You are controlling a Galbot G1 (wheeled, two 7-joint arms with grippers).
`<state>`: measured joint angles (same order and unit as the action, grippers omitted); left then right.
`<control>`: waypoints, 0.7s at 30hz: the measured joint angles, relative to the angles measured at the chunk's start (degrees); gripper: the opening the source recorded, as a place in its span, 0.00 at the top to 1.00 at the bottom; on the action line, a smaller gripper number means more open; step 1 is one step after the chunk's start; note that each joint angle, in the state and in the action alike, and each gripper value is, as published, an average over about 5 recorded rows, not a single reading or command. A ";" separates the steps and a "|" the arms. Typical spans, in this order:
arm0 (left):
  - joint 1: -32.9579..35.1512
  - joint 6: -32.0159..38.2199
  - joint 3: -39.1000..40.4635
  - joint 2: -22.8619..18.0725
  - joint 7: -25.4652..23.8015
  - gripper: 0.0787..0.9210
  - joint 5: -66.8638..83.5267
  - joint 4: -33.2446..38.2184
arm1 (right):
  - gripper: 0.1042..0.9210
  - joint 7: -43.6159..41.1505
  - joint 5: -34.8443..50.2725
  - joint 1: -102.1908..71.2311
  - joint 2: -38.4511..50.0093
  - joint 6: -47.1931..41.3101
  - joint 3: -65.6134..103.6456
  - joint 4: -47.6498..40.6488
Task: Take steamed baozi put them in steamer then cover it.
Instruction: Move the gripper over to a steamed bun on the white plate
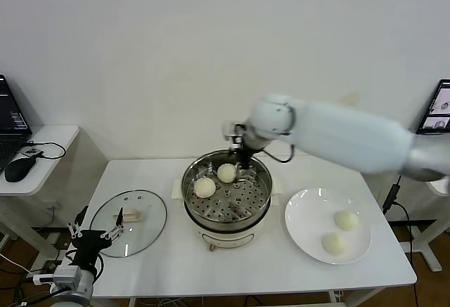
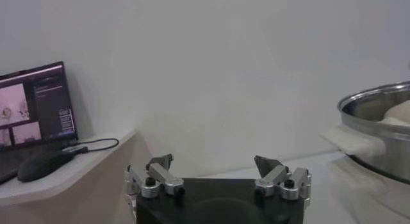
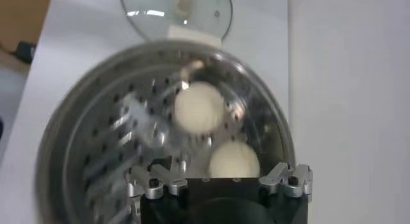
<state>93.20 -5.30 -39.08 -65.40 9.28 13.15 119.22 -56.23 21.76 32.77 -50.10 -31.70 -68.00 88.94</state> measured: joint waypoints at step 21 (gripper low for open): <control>0.30 -0.16 1.21 0.23 0.09 0.12 -0.61 -0.26 | 0.12 -7.19 -22.33 -24.35 31.71 13.70 16.32 11.73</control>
<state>93.50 -5.46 -37.87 -65.17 9.36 12.54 118.96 -63.42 -0.57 8.42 -18.39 -18.00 -51.68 100.66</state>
